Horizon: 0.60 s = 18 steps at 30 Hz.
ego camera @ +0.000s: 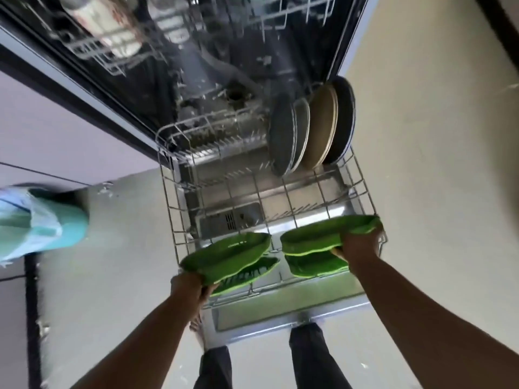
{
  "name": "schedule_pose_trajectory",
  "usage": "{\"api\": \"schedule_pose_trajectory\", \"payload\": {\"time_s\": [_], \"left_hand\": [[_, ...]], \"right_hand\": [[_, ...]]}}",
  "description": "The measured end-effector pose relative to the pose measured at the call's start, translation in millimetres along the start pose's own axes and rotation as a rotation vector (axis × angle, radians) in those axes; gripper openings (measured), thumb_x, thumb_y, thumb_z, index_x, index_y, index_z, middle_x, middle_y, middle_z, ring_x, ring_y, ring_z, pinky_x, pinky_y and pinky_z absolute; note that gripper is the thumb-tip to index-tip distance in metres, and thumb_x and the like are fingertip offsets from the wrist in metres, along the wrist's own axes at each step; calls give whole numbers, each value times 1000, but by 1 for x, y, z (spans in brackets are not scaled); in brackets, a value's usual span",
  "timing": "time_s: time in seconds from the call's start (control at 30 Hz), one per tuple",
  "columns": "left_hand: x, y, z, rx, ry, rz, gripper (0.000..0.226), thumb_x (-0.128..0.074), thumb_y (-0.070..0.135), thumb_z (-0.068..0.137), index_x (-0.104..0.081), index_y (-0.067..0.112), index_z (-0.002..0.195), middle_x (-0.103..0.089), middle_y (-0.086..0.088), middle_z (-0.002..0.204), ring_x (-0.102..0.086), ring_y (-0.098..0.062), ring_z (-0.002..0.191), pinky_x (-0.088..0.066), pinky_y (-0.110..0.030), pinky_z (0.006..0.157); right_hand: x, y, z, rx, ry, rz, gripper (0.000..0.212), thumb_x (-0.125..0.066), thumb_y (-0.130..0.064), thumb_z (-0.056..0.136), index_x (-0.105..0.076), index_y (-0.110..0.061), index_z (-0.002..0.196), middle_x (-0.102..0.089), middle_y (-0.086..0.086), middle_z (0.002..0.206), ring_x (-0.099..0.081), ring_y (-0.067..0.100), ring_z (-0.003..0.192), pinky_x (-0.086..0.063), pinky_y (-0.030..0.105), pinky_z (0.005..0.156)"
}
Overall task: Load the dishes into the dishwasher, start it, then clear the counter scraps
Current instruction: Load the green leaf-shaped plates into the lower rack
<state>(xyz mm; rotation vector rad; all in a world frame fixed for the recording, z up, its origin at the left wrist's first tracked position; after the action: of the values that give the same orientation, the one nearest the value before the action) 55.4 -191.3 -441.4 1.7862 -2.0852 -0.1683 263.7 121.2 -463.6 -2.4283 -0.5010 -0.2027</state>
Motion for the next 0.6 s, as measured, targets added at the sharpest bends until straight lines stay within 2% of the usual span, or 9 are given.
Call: {"api": "schedule_pose_trajectory", "payload": {"time_s": [0.07, 0.17, 0.23, 0.33, 0.4, 0.43, 0.5, 0.53, 0.6], "left_hand": [[-2, 2, 23, -27, 45, 35, 22, -38, -8, 98, -50, 5, 87, -52, -7, 83, -63, -7, 47, -43, -11, 38], [7, -6, 46, -43, 165, 172, 22, -39, 1, 100, -51, 1, 119, -56, -20, 95, -59, -21, 40, -38, -15, 28], [4, -5, 55, -56, 162, 237, 21, -43, -1, 98, -52, 2, 117, -56, -17, 85, -58, -20, 38, -38, -14, 28], [5, -4, 62, -33, 198, 236, 20, -47, -3, 95, -55, 6, 111, -53, -12, 76, -58, -21, 52, -40, -15, 31], [6, 2, 67, -69, 218, 296, 21, -48, -1, 95, -56, 1, 114, -53, -11, 74, -54, -17, 50, -40, -16, 35], [6, 5, 72, -94, 233, 334, 24, -49, 0, 94, -56, 1, 117, -55, -11, 76, -55, -17, 51, -43, -20, 39], [8, 11, 75, -131, 272, 393, 30, -49, 2, 93, -53, 2, 122, -57, -9, 82, -56, -19, 59, -47, -27, 50], [7, 12, 75, -138, 278, 422, 31, -47, 3, 94, -50, 2, 125, -56, -9, 84, -55, -19, 63, -48, -29, 54], [3, 9, 74, -131, 272, 492, 34, -44, 5, 95, -42, 2, 129, -53, -11, 95, -53, -21, 71, -48, -33, 61]], "right_hand": [[-5, 7, 9, -8, -12, -7, 74, -59, -6, 82, -25, -26, 144, -54, 13, 125, -67, 28, 87, -57, 36, 60], [-10, 15, 20, -20, 0, 5, 73, -57, -3, 84, -24, -28, 144, -53, 13, 126, -67, 29, 89, -57, 39, 64], [-16, 16, 27, -11, 3, -18, 73, -55, 0, 85, -22, -28, 144, -52, 14, 124, -65, 30, 91, -58, 40, 65], [-20, 20, 35, -69, 59, 22, 72, -49, 9, 87, -24, -33, 139, -48, 7, 98, -58, 28, 88, -58, 47, 73], [-24, 19, 35, -58, 62, -26, 60, -49, 7, 89, -29, -28, 133, -48, 5, 94, -58, 24, 86, -57, 45, 80], [-25, 17, 34, -46, 47, -54, 55, -50, 3, 89, -31, -26, 132, -51, 6, 99, -59, 23, 85, -57, 42, 79], [-26, 20, 40, -30, 35, -115, 62, -54, -4, 86, -28, -22, 139, -53, 9, 113, -63, 22, 82, -58, 39, 71], [-29, 19, 36, -46, 35, -111, 62, -55, -6, 86, -28, -21, 140, -53, 7, 111, -62, 21, 81, -59, 40, 71], [-23, 25, 43, -119, 122, -225, 37, -55, -19, 93, -41, -20, 127, -53, 2, 92, -57, 20, 84, -51, 41, 87]]}}
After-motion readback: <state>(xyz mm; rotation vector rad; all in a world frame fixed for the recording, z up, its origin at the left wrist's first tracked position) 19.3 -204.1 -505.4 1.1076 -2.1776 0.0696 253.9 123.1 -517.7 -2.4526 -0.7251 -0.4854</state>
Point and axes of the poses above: each hand's wrist, its own z-axis towards the middle knuckle, its own x-axis out of the back of the hand, y = z × x, the point moved 7 cm from there along z, towards the middle knuckle
